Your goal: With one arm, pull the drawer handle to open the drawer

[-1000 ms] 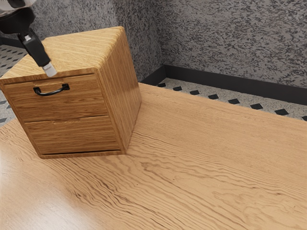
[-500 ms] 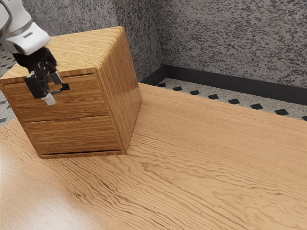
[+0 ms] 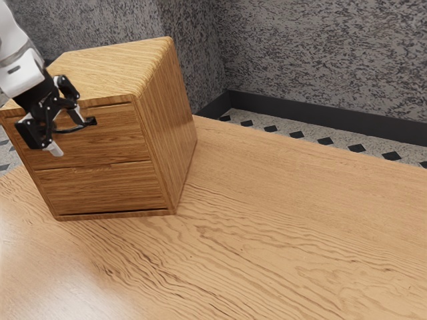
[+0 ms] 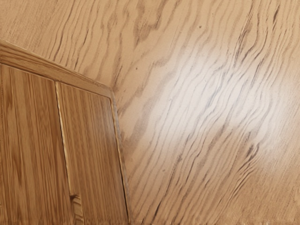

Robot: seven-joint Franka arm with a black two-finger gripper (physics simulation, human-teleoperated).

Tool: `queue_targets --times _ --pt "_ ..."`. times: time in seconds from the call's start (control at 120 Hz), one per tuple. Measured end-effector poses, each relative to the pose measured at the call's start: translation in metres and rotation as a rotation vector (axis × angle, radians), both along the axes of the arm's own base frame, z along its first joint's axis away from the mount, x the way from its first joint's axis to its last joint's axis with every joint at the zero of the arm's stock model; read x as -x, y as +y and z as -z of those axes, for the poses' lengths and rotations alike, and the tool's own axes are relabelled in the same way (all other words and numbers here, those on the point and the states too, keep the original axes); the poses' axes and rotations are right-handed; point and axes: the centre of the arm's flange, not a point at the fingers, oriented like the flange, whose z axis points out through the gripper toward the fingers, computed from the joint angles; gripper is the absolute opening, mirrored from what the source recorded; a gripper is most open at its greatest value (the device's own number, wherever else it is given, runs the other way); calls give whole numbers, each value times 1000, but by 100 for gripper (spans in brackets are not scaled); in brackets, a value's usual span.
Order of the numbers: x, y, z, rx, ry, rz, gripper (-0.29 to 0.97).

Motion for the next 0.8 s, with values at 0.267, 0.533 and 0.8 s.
queue_targets --times 0.267,0.533,0.8 --pt "0 11 1 -14 -7 -2 68" --pt "7 27 1 -10 -8 -62 68" --pt "-9 30 14 -10 18 -87 68"
